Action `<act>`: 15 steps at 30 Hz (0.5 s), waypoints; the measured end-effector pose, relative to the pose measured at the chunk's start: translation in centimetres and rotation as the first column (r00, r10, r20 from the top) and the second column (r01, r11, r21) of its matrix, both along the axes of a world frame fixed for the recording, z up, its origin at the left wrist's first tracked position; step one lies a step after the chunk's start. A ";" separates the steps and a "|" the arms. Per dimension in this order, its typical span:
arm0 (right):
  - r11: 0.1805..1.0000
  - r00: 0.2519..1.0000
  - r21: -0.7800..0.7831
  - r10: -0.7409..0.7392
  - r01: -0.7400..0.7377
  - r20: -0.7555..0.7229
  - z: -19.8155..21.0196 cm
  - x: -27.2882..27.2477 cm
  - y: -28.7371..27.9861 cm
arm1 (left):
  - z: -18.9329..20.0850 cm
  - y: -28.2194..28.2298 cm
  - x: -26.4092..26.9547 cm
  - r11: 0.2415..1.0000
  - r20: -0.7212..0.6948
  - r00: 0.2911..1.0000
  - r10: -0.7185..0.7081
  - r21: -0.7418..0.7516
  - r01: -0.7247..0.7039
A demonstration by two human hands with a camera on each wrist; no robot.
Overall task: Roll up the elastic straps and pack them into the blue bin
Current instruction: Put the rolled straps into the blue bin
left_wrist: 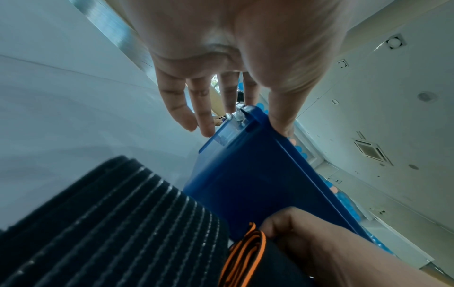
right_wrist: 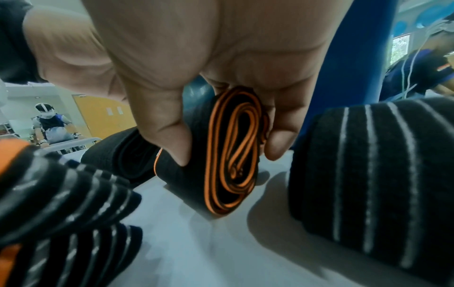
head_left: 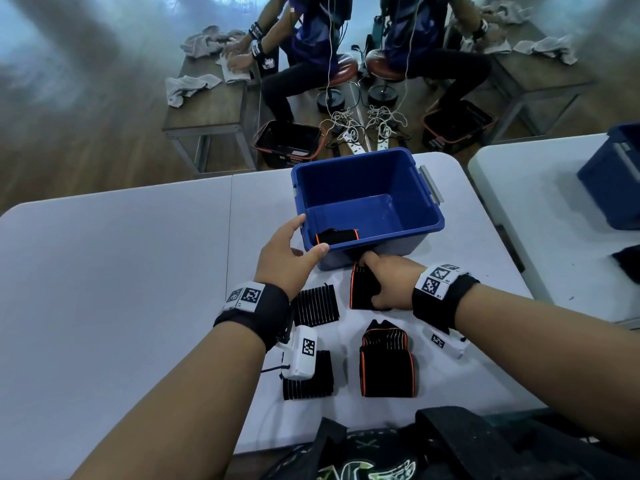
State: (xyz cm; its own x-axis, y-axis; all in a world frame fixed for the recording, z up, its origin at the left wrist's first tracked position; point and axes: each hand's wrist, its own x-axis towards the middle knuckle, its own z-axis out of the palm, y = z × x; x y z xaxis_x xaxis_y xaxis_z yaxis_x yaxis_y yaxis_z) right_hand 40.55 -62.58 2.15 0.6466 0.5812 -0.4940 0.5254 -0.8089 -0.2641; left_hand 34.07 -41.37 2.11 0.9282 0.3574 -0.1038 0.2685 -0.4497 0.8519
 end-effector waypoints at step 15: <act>0.975 0.998 0.218 0.022 -0.033 0.056 13.3 5.0 1.0 | 0.1 -0.1 -0.1 0.998 -0.007 1.000 0.011 -0.059 -0.012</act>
State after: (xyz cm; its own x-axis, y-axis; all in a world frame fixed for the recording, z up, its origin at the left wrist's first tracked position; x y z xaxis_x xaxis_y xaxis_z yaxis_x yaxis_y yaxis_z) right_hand 45.57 -61.62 15.43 0.6506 0.6892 -0.3189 0.5644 -0.7198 -0.4042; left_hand 34.01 -41.45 2.17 0.9232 0.3613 -0.1315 0.2793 -0.3952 0.8751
